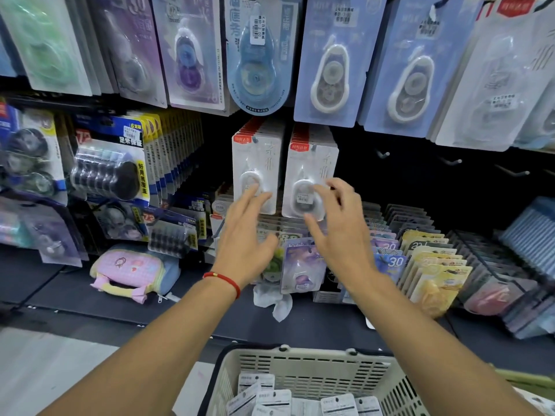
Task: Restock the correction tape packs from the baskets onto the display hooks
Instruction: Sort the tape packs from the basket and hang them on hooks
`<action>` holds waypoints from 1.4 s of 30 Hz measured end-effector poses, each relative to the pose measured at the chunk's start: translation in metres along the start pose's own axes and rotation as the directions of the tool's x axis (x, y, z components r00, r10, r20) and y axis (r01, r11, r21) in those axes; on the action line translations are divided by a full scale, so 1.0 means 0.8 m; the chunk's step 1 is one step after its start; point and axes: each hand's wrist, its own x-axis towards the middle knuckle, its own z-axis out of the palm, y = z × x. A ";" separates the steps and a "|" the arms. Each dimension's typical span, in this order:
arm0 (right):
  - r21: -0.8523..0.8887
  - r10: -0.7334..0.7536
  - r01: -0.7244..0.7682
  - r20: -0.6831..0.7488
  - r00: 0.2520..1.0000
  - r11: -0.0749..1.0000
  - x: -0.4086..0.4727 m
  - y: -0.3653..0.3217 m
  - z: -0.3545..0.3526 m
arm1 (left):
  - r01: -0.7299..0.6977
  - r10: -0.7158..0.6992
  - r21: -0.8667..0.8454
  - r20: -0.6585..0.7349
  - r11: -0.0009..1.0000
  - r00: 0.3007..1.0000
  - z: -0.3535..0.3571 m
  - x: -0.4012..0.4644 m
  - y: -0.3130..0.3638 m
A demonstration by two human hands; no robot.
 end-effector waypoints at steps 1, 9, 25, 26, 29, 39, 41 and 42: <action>-0.050 -0.092 0.096 0.075 0.993 0.994 -0.001 0.003 0.002 | -0.004 0.003 0.043 0.029 0.999 1.000 0.001 0.003 -0.005; -0.053 -0.133 0.155 0.287 0.949 0.987 -0.003 0.014 -0.008 | -0.040 0.017 0.137 0.167 0.990 0.986 0.003 -0.007 -0.031; -0.576 0.656 -0.318 0.693 0.298 0.753 -0.317 0.168 -0.097 | 0.182 -0.437 0.536 0.397 0.824 0.807 0.102 -0.255 -0.070; -0.611 0.685 -0.319 0.687 0.242 0.725 -0.338 0.168 -0.102 | 0.201 -0.485 0.583 0.384 0.787 0.785 0.105 -0.272 -0.074; -0.653 0.724 -0.353 0.680 0.116 0.670 -0.390 0.160 -0.116 | 0.231 -0.562 0.624 0.405 0.746 0.721 0.117 -0.291 -0.075; -0.525 0.564 -0.222 0.692 0.450 0.822 -0.431 0.186 -0.062 | 0.436 -0.688 0.611 0.261 0.661 0.678 0.101 -0.317 -0.139; -0.504 0.540 -0.221 0.670 0.509 0.835 -0.443 0.197 -0.049 | 0.444 -0.657 0.561 0.257 0.698 0.709 0.102 -0.323 -0.142; -0.493 0.532 -0.229 0.660 0.530 0.840 -0.449 0.201 -0.047 | 0.437 -0.644 0.557 0.249 0.706 0.723 0.103 -0.323 -0.141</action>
